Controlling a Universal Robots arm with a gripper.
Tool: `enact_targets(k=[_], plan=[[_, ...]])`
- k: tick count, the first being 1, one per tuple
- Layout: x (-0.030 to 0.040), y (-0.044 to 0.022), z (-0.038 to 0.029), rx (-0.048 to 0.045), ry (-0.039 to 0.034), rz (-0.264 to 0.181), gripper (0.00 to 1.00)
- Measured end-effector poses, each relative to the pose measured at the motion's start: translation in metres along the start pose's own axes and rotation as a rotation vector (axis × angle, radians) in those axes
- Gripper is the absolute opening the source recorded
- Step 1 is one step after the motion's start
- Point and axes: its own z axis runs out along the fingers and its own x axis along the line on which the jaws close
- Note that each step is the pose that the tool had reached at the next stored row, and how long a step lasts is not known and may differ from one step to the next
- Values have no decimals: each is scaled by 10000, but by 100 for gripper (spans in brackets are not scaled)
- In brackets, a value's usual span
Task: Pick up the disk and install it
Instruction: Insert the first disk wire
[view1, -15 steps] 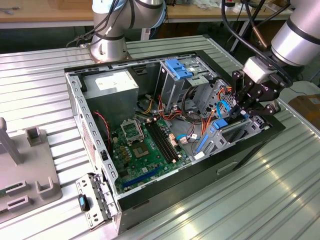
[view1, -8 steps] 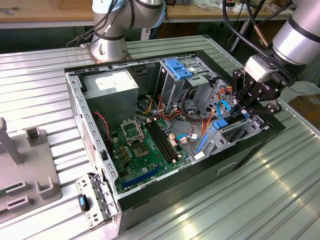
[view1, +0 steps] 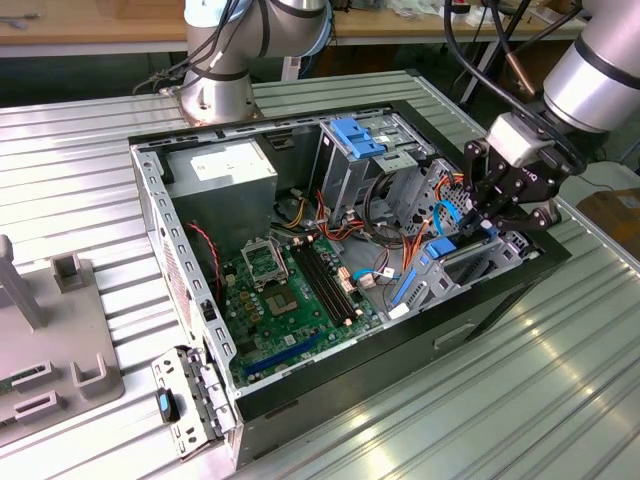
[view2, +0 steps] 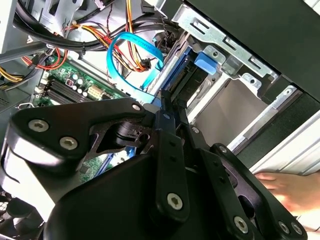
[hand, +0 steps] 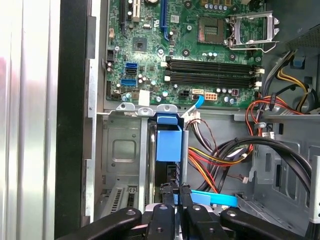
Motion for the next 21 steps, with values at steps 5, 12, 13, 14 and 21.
enact_targets(k=[5,12,13,14,21], plan=[[0,0,-3,1,-34,0,16],[43,2,40,1,-31,-1,16],[43,2,41,1,-30,0,16],[44,1,42,2,-31,-1,16],[46,2,56,1,-29,0,16]])
